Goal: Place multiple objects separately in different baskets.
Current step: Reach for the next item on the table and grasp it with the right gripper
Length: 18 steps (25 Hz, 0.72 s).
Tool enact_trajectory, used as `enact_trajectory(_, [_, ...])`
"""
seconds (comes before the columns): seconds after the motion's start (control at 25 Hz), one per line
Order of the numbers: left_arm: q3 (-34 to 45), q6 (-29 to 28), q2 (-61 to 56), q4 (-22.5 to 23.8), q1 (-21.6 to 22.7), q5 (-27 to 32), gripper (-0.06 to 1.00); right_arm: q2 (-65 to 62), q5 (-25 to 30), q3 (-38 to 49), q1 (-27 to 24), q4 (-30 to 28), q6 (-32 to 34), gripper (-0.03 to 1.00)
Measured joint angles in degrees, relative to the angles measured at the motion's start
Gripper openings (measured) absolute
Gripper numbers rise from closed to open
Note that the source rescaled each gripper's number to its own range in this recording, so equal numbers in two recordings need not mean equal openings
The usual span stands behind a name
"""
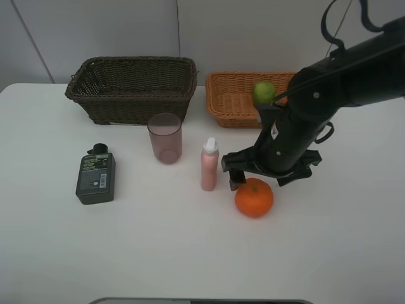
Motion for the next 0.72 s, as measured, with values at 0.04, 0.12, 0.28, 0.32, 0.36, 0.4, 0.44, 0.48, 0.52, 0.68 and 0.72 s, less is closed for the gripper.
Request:
enact_trajectory(0.04, [0.00, 0.00, 0.00, 0.00, 0.00, 0.00, 0.96, 0.05, -0.42, 0.00, 0.00, -0.14, 0.00, 0.98])
enact_trajectory(0.12, [0.00, 0.00, 0.00, 0.00, 0.00, 0.00, 0.96, 0.18, -1.14, 0.00, 0.00, -0.55, 0.04, 0.98])
enact_trajectory(0.28, [0.00, 0.00, 0.00, 0.00, 0.00, 0.00, 0.96, 2.09, -1.50, 0.00, 0.00, -0.69, 0.10, 0.98])
enact_trajectory(0.32, [0.00, 0.00, 0.00, 0.00, 0.00, 0.00, 0.96, 2.90, -1.50, 0.00, 0.00, -0.69, 0.10, 0.98])
enact_trajectory(0.36, [0.00, 0.00, 0.00, 0.00, 0.00, 0.00, 0.96, 3.70, -1.50, 0.00, 0.00, -0.69, 0.10, 0.98])
enact_trajectory(0.4, [0.00, 0.00, 0.00, 0.00, 0.00, 0.00, 0.96, 4.36, -1.50, 0.00, 0.00, -0.69, 0.21, 0.98])
enact_trajectory(0.44, [0.00, 0.00, 0.00, 0.00, 0.00, 0.00, 0.96, 4.84, -1.57, 0.04, 0.00, -0.69, 0.21, 0.98])
enact_trajectory(0.48, [0.00, 0.00, 0.00, 0.00, 0.00, 0.00, 0.96, 5.27, -1.87, 0.12, 0.00, -0.69, 0.21, 0.98])
enact_trajectory(0.52, [0.00, 0.00, 0.00, 0.00, 0.00, 0.00, 0.96, 5.59, -2.06, 0.13, 0.00, -0.69, 0.21, 0.98])
enact_trajectory(0.68, [0.00, 0.00, 0.00, 0.00, 0.00, 0.00, 0.96, 6.56, -2.87, 0.13, 0.00, -0.69, 0.21, 0.98])
enact_trajectory(0.72, [0.00, 0.00, 0.00, 0.00, 0.00, 0.00, 0.96, 6.82, -2.92, 0.13, 0.00, -0.69, 0.21, 0.98])
